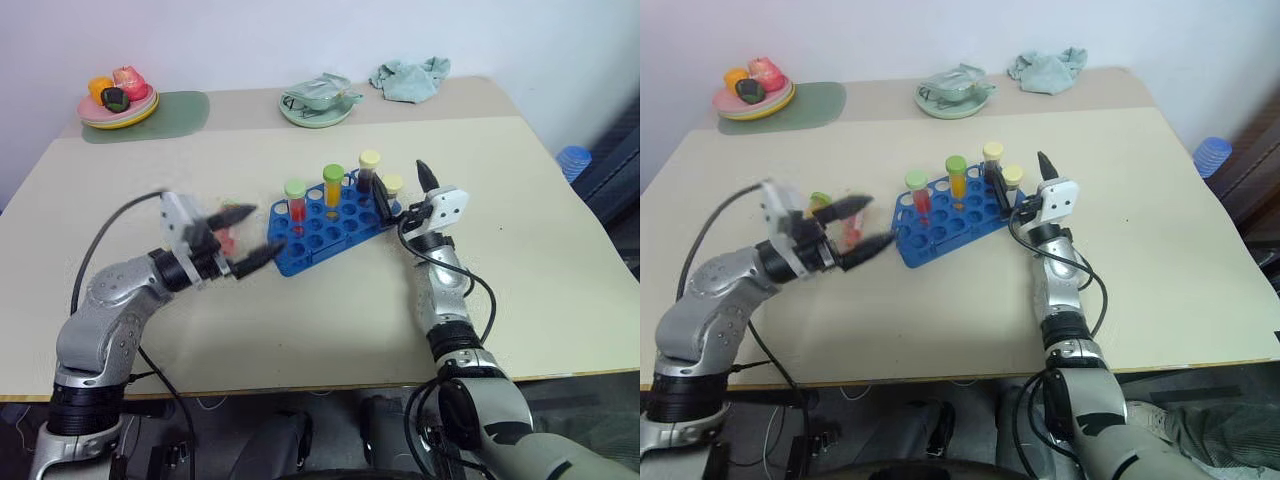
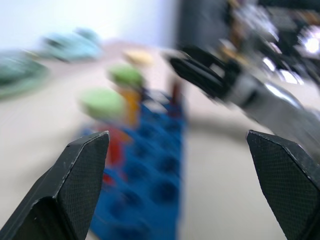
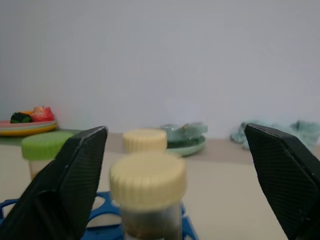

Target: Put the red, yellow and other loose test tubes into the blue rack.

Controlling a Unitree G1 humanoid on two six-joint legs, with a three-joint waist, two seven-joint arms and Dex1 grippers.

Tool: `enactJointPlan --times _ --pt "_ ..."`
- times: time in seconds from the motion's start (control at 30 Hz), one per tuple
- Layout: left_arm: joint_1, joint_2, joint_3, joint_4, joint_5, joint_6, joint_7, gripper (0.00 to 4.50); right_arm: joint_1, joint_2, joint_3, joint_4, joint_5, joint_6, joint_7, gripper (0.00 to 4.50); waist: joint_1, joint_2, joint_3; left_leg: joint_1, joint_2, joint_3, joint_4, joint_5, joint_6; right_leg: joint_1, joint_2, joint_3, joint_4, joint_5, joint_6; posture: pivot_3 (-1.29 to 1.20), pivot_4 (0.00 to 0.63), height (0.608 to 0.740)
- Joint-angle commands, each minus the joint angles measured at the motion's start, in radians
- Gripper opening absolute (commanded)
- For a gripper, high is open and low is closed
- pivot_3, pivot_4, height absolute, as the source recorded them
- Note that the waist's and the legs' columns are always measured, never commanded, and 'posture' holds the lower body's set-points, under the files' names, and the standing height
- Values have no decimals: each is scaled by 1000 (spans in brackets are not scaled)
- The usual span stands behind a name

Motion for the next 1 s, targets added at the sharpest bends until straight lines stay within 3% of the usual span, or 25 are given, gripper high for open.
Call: enactJointPlan --times 0.03,0.17,0.3,0.43,0.57,0.77,1.0 --pt "-6 -8 96 -67 21 50 204 4500 57 -81 26 -301 82 215 66 4444 4 0 0 0 0 0 0 0 0 0 0 0 0 0 0 0 150 740" --pt "-50 -11 134 -84 42 180 418 4500 147 -247 36 -593 193 523 160 4444 9 0 0 0 0 0 0 0 0 0 0 2 0 0 0 0 150 740" --pt "-198 -23 153 -55 32 478 670 4500 183 -455 19 -779 316 779 288 4444 27 -3 1 -1 0 1 1 -1 1 0 0 2 -1 0 0 0 150 740" --pt "-416 -69 210 115 57 739 847 4500 155 -613 17 -853 415 932 438 4444 30 -5 2 -2 1 1 1 -1 1 1 -1 1 -3 0 1 0 150 740" --pt "-598 -34 212 365 140 902 903 4500 89 -653 23 -876 468 1019 485 4444 26 -7 2 -3 1 1 1 -2 1 0 -1 0 -5 0 1 0 150 740" --pt "-842 47 133 858 266 849 842 4500 45 -691 37 -903 523 1126 570 4444 32 -9 3 -7 1 0 2 -2 1 -2 -1 -3 -7 1 2 0 150 740" --pt "-1021 91 -44 1283 400 625 614 4500 27 -718 28 -919 551 1145 660 4444 31 -11 4 -10 1 -1 3 -3 3 -1 -2 -5 -13 3 4 0 150 740"
